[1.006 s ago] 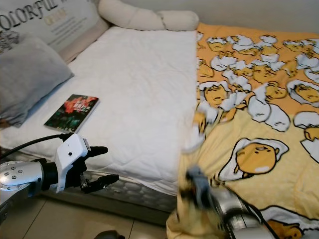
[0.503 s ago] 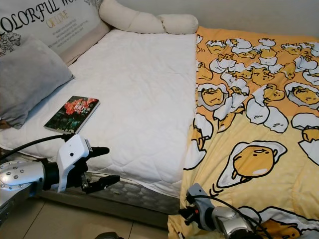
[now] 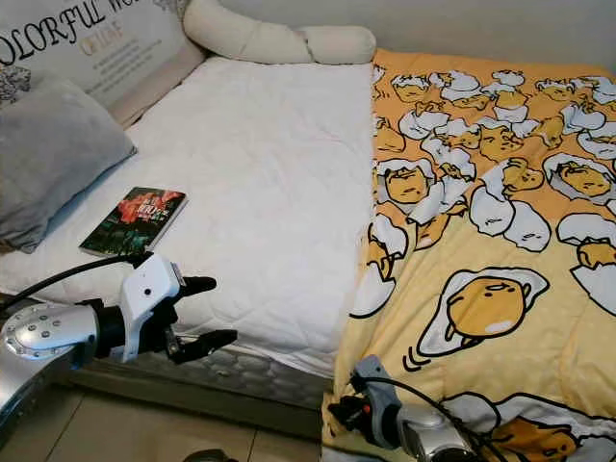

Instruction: Clean up the room

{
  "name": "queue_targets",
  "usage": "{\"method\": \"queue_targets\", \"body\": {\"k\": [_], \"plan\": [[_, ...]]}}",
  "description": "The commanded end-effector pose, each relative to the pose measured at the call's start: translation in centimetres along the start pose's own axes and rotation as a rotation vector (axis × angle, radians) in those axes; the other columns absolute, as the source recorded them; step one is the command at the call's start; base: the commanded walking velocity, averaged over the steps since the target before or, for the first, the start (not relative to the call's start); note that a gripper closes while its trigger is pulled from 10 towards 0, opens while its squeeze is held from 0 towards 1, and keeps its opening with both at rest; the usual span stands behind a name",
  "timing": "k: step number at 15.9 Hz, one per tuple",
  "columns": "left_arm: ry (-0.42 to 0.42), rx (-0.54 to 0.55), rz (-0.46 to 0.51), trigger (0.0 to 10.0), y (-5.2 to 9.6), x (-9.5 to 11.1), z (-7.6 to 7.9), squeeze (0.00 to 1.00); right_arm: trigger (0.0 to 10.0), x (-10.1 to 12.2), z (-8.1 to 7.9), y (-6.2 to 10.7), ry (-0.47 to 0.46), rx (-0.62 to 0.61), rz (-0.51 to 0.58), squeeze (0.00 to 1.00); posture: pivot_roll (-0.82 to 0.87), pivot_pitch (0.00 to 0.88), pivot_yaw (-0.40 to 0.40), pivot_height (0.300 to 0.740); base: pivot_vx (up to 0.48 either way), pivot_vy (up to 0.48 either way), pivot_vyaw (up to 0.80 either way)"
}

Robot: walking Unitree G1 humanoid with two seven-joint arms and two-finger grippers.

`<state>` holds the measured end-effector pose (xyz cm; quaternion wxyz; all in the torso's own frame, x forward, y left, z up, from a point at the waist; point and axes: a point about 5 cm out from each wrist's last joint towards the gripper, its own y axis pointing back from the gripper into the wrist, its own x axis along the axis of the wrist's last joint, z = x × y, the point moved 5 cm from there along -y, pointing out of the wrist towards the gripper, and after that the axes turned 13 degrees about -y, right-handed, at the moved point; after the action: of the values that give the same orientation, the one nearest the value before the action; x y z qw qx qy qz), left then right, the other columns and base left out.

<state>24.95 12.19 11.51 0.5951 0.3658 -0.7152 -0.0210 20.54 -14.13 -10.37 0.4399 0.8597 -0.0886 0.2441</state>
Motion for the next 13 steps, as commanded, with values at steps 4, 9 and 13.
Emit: {"method": "queue_targets", "body": {"k": [4, 9, 13], "plan": [[0.051, 0.108, 0.009, 10.0, 0.3, -1.1, -0.2, 0.15, 10.0, 0.2, 1.4, 1.1, 0.003, -0.045, 0.045, 1.0, 0.08, 0.0, -0.026, 0.74, 0.0, 0.0, 0.0], [0.241, 0.579, 0.034, 10.0, 1.4, -3.1, -3.2, 0.15, 10.0, 6.6, 3.9, 3.9, -0.031, -0.226, 0.461, 1.0, 0.05, 0.0, -0.061, 0.74, 0.0, 0.0, 0.0], [0.301, 0.755, 0.047, 10.0, 1.7, -3.4, -3.3, 0.16, 10.0, 14.8, -1.0, 8.1, -0.061, -0.325, 0.894, 0.0, 0.06, 0.0, -0.079, 0.74, 0.0, -0.294, 0.0]]}}
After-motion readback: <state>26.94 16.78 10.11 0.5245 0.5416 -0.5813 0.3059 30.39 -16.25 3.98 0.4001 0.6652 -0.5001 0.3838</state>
